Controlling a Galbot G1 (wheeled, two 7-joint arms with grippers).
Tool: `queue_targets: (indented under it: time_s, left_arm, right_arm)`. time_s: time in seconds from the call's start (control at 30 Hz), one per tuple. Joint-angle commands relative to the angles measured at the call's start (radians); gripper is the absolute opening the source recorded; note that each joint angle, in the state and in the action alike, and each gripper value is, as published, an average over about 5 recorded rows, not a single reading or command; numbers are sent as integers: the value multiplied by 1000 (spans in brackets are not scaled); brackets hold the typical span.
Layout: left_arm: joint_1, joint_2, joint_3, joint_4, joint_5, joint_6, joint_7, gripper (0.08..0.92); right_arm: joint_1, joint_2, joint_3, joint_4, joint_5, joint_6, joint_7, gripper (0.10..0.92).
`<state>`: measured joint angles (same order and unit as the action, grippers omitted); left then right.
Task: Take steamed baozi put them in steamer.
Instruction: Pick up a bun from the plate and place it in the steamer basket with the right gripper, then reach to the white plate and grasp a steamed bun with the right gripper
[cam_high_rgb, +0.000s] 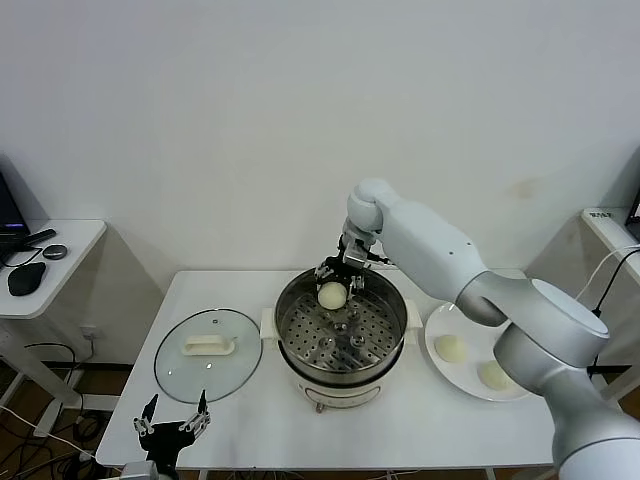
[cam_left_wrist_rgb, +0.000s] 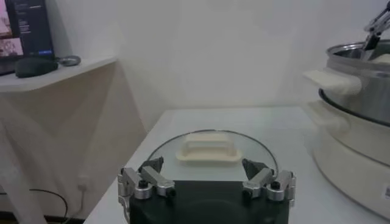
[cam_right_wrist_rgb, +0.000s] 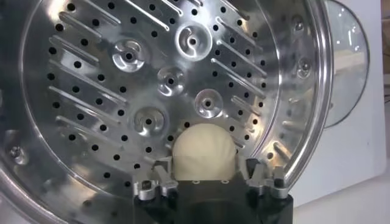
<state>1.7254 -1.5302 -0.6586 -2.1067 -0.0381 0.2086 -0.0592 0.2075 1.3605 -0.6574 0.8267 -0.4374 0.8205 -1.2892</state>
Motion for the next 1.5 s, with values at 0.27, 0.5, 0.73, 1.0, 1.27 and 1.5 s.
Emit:
queue_targets:
  time_s: [0.27, 0.5, 0.73, 1.0, 1.27, 1.5]
  left_arm:
    - [-6, 0, -2, 4, -3, 0, -1, 823]
    - [-22, 9, 2, 16, -5, 3, 1, 823]
    - [-36, 25, -1, 27, -21, 9, 4, 823]
    - [-52, 31, 7, 38, -27, 16, 8, 823]
    - [-55, 28, 5, 43, -27, 20, 9, 823]
    - [-45, 24, 4, 46, -26, 19, 7, 823]
  right_arm:
    - [189, -223, 20, 158, 312, -293, -37, 823]
    - [281, -405, -45, 214, 527, -527, -51, 823]
    - [241, -561, -153, 211, 544, -850, -59, 823]
    - [84, -738, -164, 384, 544, -1231, -72, 823]
    - [-97, -780, -81, 483, 393, -1242, -57, 823]
    - [-268, -688, 36, 438, 247, -1169, 11, 823]
